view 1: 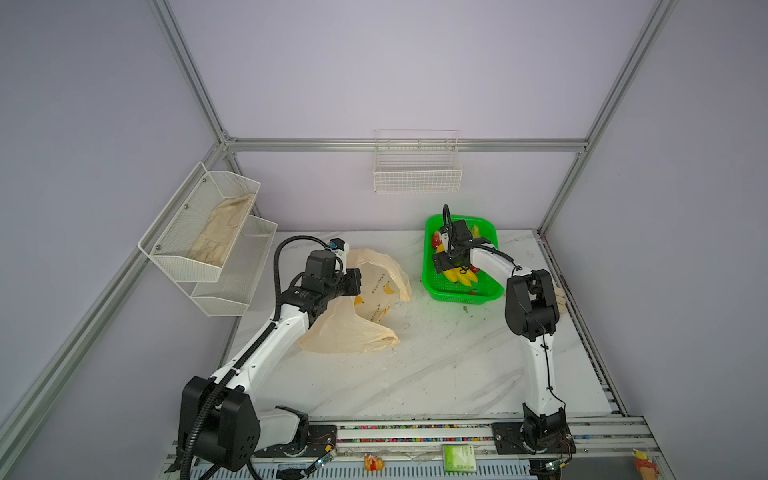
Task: Place the fake fruits into the plastic bag and tie a complex knot
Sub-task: 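Grasp the yellow bananas in the green basket with the right gripper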
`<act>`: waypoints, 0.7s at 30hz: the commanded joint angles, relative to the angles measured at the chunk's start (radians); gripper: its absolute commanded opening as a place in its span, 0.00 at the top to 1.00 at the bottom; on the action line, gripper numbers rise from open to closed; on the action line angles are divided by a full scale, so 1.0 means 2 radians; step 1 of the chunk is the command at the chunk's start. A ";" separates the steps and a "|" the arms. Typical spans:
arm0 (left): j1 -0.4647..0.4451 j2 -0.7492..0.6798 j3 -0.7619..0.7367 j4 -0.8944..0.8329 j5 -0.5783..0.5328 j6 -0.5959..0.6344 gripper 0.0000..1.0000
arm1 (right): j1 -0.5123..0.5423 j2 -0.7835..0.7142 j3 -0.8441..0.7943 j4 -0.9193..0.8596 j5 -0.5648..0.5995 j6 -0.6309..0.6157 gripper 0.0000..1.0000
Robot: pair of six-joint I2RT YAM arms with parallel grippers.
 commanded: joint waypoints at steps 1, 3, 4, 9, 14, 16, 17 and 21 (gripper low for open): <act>0.004 -0.015 0.028 0.019 0.010 0.003 1.00 | 0.003 0.019 0.023 -0.036 0.034 -0.019 0.08; 0.004 -0.014 0.028 0.019 0.012 0.002 1.00 | 0.004 0.024 0.024 -0.035 0.039 -0.021 0.11; 0.004 -0.013 0.028 0.019 0.014 0.002 1.00 | 0.004 0.026 0.026 -0.035 0.040 -0.021 0.14; 0.004 -0.013 0.029 0.019 0.018 0.000 1.00 | 0.004 0.017 0.022 -0.032 0.030 -0.019 0.24; 0.004 -0.015 0.029 0.019 0.020 -0.002 1.00 | 0.004 -0.025 -0.004 -0.008 -0.004 -0.017 0.34; 0.004 -0.016 0.028 0.019 0.023 -0.003 1.00 | 0.004 -0.044 -0.012 -0.003 -0.018 -0.016 0.36; 0.005 -0.015 0.029 0.019 0.024 -0.004 1.00 | 0.004 -0.056 -0.018 0.003 -0.027 -0.014 0.37; 0.004 -0.016 0.027 0.022 0.028 -0.008 1.00 | 0.003 -0.104 -0.052 0.030 -0.058 0.001 0.39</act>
